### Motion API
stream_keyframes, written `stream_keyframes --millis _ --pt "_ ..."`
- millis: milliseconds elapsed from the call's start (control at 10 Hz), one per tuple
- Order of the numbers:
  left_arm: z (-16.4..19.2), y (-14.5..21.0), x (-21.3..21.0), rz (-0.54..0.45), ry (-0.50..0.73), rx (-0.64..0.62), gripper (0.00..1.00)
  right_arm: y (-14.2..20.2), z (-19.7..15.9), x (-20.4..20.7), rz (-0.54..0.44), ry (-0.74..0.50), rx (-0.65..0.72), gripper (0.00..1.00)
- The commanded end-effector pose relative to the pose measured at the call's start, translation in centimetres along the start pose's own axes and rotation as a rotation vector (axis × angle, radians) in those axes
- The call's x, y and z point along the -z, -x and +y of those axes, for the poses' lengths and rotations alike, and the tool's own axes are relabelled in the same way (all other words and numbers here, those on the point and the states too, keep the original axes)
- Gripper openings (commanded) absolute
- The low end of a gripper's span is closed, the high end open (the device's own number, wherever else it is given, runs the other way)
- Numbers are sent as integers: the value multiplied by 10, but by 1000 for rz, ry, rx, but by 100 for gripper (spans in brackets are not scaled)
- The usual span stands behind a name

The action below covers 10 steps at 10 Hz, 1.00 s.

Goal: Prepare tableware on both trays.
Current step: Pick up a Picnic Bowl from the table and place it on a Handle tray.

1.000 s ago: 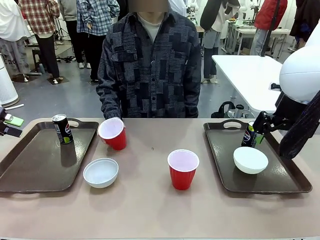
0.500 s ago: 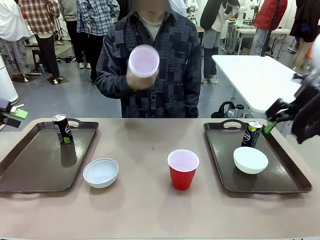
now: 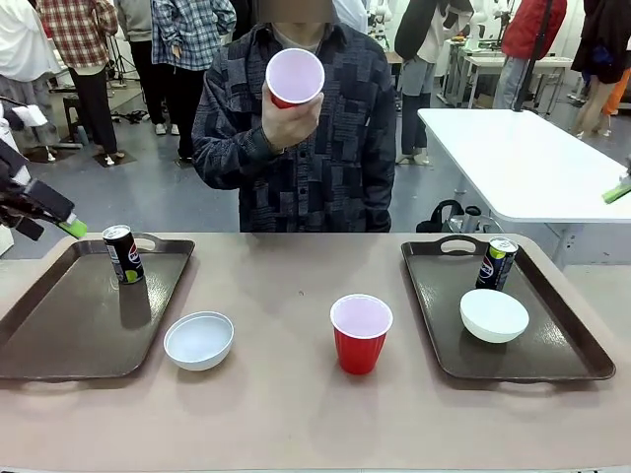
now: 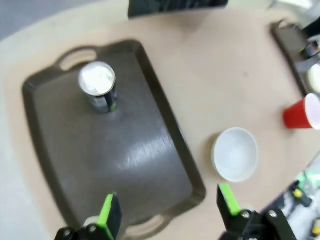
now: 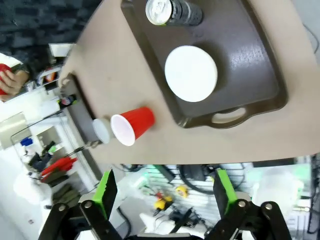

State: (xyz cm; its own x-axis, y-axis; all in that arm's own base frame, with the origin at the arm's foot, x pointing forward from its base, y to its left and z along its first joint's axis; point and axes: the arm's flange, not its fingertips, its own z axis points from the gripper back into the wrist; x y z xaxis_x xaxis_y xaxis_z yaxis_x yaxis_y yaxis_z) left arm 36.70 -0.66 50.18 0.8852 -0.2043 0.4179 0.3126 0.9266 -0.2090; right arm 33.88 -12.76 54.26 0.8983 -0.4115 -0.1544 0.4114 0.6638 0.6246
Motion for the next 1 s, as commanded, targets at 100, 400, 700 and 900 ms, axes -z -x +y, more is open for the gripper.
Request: stream_keyframes --millis 100,400,700,900 --pt "-57 12 27 19 -117 27 100 -48 -19 -29 93 -161 65 100" --pt "-92 5 87 -21 -232 35 100 -78 -49 -38 169 -270 100 100" --pt "-106 2 142 11 -281 45 100 -85 -58 -31 210 -298 84 100" --pt "-106 -21 122 14 -226 85 100 -81 -59 -28 197 -280 107 100"
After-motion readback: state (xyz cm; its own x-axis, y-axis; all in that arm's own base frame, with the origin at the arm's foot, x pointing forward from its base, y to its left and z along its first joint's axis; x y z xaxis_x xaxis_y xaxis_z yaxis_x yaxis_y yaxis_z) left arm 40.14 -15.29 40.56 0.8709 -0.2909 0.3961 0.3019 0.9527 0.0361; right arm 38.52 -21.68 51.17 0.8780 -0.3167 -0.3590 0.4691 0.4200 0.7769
